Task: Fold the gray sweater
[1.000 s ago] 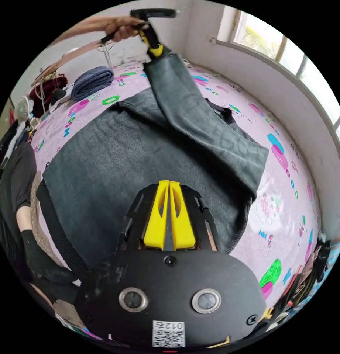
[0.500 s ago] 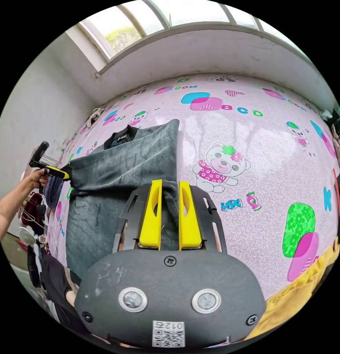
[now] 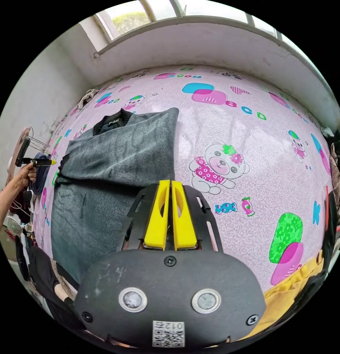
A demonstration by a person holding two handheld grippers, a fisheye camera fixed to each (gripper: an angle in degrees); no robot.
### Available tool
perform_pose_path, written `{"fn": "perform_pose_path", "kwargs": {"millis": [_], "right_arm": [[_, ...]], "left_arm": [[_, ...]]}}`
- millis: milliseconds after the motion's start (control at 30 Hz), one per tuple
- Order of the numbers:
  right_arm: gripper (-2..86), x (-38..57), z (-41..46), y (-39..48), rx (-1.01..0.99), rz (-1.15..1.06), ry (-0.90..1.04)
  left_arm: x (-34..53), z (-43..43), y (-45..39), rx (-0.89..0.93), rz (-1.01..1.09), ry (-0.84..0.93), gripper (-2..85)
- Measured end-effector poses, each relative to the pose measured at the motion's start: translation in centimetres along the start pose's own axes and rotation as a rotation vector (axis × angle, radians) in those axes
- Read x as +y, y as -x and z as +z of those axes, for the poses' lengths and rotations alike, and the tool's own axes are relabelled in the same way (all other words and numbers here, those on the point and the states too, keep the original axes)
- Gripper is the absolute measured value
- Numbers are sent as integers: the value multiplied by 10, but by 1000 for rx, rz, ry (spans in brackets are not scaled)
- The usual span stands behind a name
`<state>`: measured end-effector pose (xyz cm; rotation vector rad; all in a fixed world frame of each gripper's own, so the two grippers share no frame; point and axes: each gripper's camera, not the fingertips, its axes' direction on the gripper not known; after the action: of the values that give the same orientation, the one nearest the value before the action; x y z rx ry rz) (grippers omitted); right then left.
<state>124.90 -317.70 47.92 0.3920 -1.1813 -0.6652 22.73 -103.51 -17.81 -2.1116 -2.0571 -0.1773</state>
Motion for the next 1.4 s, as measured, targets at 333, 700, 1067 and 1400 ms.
{"fn": "perform_pose_path", "kwargs": {"millis": [333,700,1067,1400], "right_arm": [[-9,-18,23,4,-1,-232,74],[-10,-56,13,3,194,-279,187],[-9,13,-26,-24,15,-300,345],[-8,24,-63,-104,-180,-34,399]], "left_arm": [[37,41,-114,-219,263,79,1],[132,-10,-98,-152,224,-19,6],[333,2,-140,-117,505,216,7],[359,-31,-108,63,351,399,16]]}}
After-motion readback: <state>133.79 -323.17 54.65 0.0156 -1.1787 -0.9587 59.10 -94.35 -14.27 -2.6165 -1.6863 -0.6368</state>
